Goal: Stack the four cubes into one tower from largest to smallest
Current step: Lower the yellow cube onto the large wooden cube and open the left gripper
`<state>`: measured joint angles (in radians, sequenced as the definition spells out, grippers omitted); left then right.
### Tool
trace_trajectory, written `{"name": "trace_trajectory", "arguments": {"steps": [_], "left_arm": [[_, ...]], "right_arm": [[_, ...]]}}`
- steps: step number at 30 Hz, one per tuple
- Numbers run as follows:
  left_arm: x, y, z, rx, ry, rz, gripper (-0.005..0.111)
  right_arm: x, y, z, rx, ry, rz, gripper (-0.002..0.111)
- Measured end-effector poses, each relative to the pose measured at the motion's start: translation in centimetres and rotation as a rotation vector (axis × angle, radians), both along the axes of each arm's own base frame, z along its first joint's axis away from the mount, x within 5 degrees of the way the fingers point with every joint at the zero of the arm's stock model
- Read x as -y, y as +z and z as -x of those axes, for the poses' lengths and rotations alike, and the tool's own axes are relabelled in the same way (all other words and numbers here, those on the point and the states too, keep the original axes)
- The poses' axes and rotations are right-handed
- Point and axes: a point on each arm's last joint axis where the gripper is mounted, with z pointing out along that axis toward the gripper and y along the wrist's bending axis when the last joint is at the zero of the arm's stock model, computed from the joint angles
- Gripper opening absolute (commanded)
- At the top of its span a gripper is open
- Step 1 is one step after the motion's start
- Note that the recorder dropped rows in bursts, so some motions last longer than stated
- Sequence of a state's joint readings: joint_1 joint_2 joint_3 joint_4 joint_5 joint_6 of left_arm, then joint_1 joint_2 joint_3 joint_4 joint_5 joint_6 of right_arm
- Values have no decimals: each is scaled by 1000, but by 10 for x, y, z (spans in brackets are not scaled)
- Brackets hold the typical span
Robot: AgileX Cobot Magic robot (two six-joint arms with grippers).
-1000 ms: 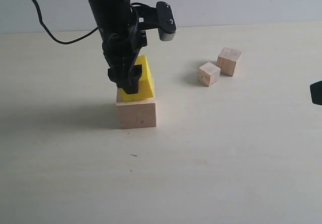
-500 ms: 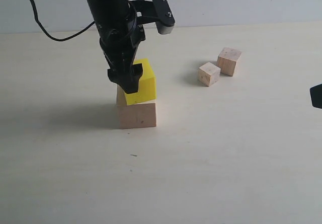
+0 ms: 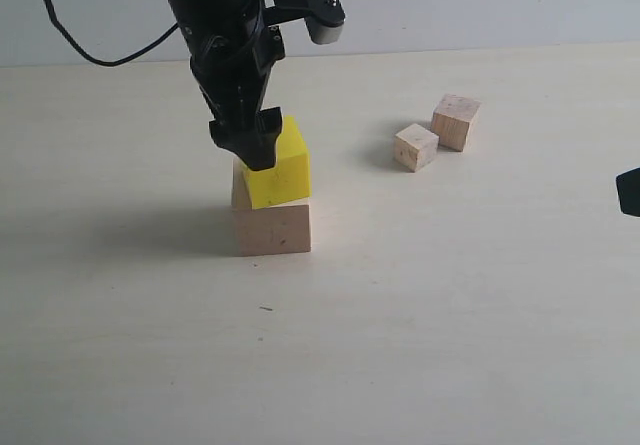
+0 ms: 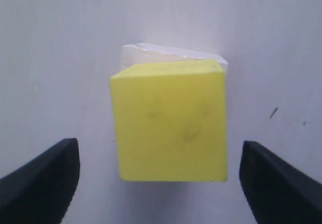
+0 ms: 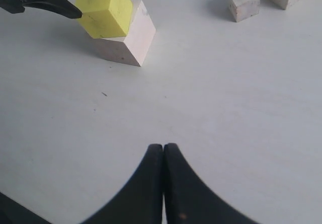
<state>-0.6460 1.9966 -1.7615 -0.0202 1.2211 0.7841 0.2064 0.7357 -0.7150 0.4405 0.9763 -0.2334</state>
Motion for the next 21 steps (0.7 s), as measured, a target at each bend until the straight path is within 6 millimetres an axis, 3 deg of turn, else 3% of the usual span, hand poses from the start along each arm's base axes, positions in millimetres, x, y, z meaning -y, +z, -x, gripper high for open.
{"name": "trace_trajectory", "arguments": {"steps": [17,21], "left_arm": [[2,0,1,-13,0,18,82],[0,-7,4,-34,-14,-1,82]], "right_arm": [[0,0,0,-2,1,0,0],[0,0,0,-1,1,0,0]]}}
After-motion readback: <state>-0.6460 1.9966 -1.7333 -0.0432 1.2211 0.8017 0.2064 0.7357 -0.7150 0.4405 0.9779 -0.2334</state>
